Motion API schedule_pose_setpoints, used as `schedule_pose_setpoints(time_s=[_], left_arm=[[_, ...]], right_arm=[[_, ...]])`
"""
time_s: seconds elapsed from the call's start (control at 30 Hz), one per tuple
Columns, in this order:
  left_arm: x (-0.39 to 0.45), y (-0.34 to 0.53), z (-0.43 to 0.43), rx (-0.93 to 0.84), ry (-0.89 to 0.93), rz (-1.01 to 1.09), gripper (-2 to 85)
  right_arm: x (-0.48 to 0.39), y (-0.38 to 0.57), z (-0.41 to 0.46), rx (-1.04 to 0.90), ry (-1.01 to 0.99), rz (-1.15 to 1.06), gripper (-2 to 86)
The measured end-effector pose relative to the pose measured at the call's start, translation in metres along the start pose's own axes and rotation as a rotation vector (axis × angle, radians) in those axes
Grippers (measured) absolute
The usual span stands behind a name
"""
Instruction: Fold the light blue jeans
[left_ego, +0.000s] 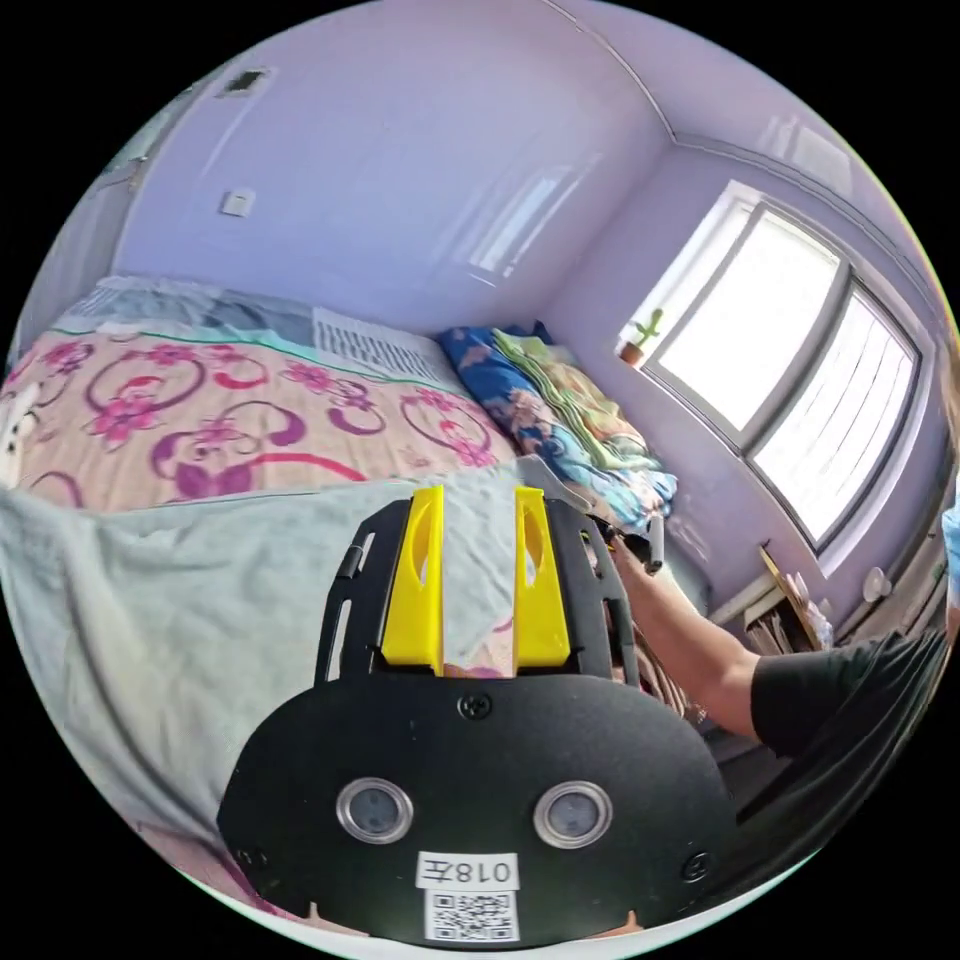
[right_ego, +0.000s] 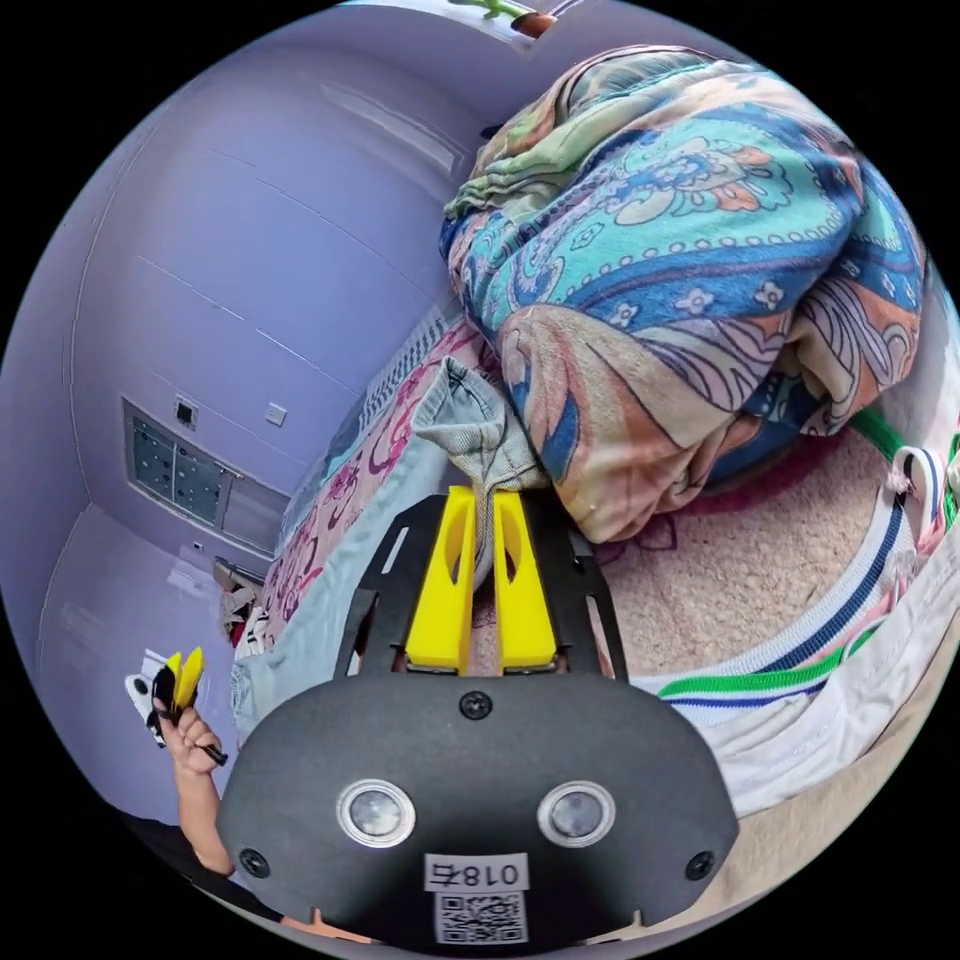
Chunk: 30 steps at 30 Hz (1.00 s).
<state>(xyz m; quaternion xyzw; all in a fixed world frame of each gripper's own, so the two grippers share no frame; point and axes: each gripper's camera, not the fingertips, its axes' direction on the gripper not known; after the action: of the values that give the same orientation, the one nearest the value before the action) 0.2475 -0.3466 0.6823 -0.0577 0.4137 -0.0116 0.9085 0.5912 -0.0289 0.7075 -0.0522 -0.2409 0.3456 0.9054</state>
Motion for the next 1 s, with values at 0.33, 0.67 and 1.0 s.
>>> schedule_pose_setpoints(time_s=[0.33,0.67,1.0], left_arm=[[-0.022,-0.066,0.293,-0.367,-0.116,-0.133,10.1],[-0.052,0.052,0.097,0.203,0.001,-0.252,9.9],[-0.107,0.254,-0.098,0.343,-0.305,-0.422,8.6]], right_arm=[[0.027,0.028,-0.013,0.080,-0.336,0.324,1.1],[-0.117,0.031,0.001,0.054,-0.407,-0.092,1.2],[-0.392,0.216,0.122,-0.433,-0.497,-0.929,1.7]])
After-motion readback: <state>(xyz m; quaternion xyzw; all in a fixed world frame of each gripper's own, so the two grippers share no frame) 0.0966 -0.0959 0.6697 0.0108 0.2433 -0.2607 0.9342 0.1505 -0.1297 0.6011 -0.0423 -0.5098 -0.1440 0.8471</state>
